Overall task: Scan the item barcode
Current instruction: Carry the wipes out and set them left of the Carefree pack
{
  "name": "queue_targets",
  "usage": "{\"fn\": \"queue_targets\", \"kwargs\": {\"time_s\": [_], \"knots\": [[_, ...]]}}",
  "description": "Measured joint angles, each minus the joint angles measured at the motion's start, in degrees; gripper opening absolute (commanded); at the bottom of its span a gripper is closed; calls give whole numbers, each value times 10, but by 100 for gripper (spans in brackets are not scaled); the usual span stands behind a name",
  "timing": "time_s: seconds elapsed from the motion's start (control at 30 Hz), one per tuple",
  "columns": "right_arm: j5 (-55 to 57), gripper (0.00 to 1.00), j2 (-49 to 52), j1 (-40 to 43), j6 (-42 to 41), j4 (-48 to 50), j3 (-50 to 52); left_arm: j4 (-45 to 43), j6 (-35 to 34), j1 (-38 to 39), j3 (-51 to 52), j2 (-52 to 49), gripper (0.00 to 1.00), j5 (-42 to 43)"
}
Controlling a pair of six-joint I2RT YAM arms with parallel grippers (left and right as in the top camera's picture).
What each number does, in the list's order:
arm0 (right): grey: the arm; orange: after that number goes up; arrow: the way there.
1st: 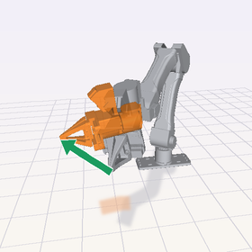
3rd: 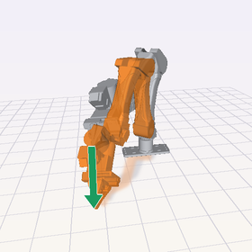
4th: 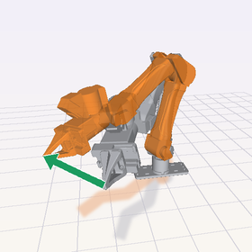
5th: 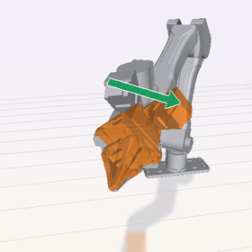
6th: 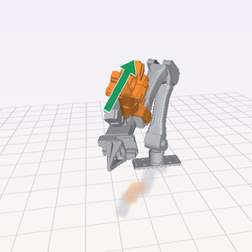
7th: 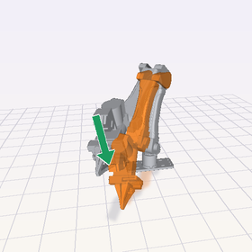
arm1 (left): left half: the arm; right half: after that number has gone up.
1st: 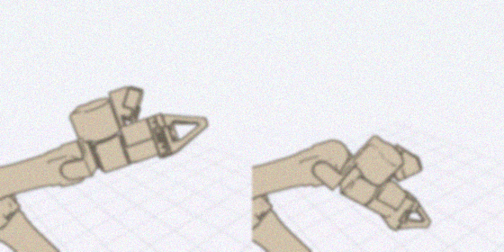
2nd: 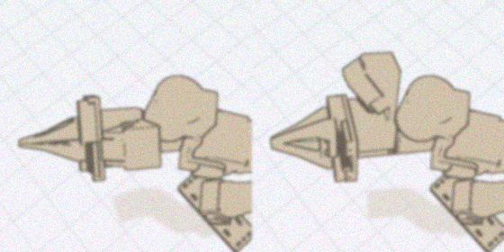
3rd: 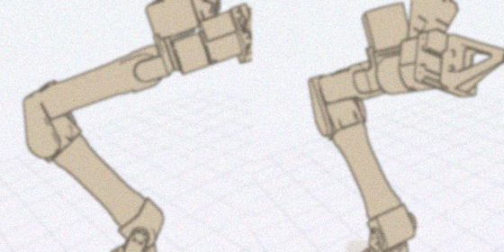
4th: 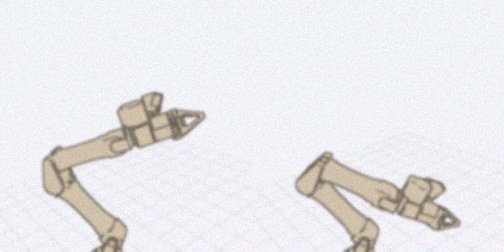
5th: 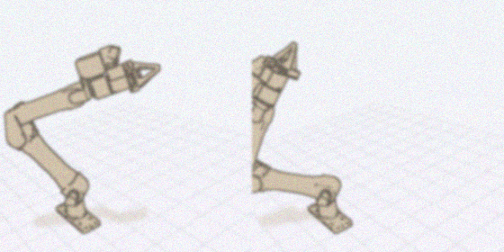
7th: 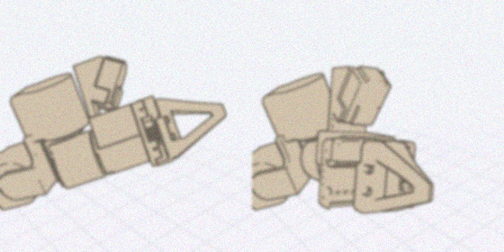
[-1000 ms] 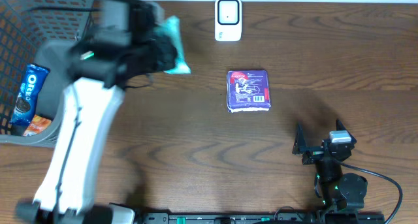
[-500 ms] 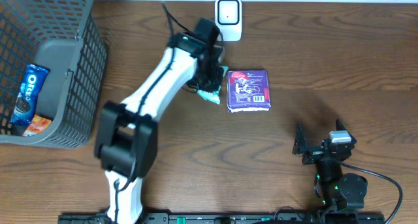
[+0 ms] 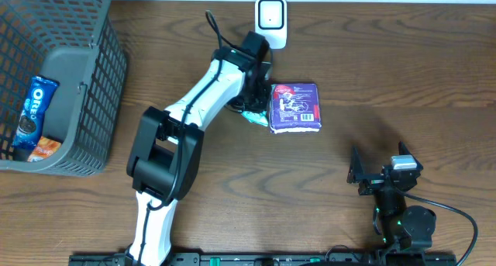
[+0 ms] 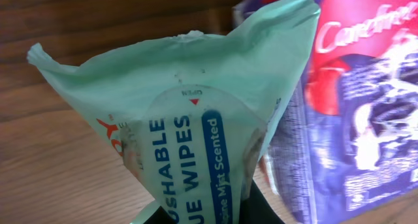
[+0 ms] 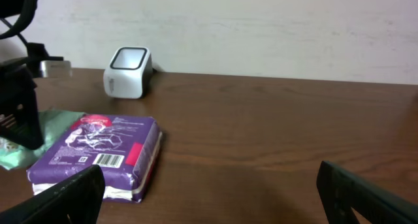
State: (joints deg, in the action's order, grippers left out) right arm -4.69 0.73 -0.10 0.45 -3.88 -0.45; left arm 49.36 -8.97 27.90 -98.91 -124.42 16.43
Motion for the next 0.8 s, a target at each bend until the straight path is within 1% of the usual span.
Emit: {"fn": "queue_targets", "kwargs": {"time_s": [0.03,0.07,0.13,0.17,0.33,0.37,0.4,0.43,0.47,0.5,0.6,0.8], "knots": [[0,99,0,0,0,0,0,-4,-5,5,0,0,8,0],[0,99,0,0,0,0,0,-8,-13,10,0,0,11,0],[0,99,0,0,0,0,0,-16,-22,20,0,0,24,0],[0,99,0,0,0,0,0,-20,-27,24,0,0,27,0],[0,99,0,0,0,0,0,-39,-43,44,0,0,31,2],[0,99,0,0,0,0,0,-42,-45,46,0,0,34,2],[0,99,0,0,0,0,0,-42,-45,47,0,0,38,2],[0,99,0,0,0,0,0,-42,-45,47,0,0,45,2],[0,99,0,0,0,0,0,-42,-44,45,0,0,51,2],[0,99,0,0,0,0,0,-40,-45,44,0,0,54,2],[0,99,0,0,0,0,0,-11,-49,33,-3,0,57,4],[0,99,0,0,0,0,0,58,-49,-25,-71,3,58,4]]}}
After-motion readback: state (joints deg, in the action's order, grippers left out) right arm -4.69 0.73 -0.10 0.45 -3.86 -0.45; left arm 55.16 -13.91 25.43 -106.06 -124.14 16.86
